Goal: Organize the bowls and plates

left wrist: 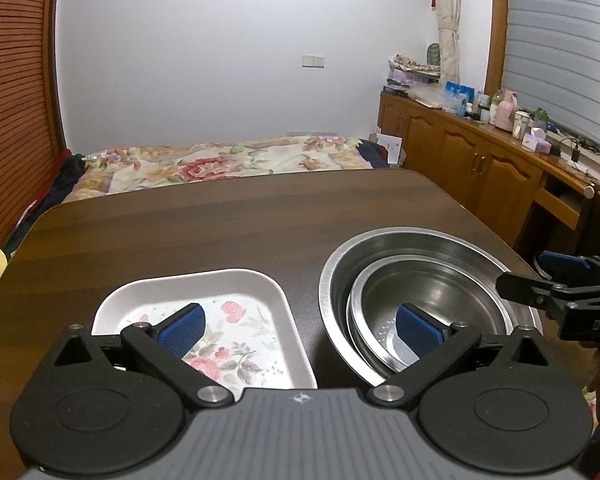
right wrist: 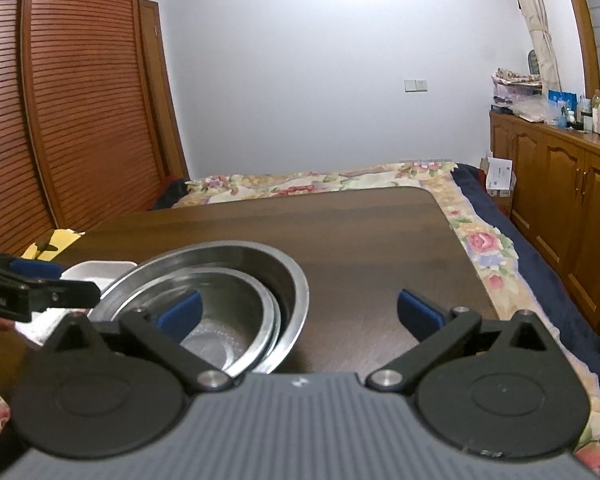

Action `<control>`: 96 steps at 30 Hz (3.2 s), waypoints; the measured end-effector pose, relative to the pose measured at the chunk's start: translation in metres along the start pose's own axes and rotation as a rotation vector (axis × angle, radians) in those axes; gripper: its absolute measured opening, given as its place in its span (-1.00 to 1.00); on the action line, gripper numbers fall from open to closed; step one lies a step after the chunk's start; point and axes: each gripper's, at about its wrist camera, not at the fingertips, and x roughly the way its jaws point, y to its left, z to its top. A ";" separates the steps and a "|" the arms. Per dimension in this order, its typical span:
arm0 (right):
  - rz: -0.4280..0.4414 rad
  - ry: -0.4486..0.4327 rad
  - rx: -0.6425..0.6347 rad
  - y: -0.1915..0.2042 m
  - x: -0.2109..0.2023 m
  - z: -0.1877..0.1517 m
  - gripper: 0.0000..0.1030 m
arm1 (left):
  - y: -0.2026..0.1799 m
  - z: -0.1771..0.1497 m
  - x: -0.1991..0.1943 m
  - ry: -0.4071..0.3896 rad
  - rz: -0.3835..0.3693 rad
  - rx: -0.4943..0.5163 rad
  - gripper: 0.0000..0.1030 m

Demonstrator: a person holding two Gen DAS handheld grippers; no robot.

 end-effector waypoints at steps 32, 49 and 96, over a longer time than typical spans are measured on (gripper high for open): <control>0.027 0.030 -0.002 0.021 0.005 -0.014 0.57 | -0.006 -0.015 0.004 -0.011 -0.120 -0.016 0.32; 0.052 0.015 0.045 0.022 0.013 -0.020 -0.09 | -0.012 -0.017 0.017 -0.016 -0.128 -0.063 -0.33; 0.253 0.027 -0.026 0.104 0.032 0.012 -0.29 | 0.084 -0.011 -0.047 -0.130 -0.021 -0.141 -0.36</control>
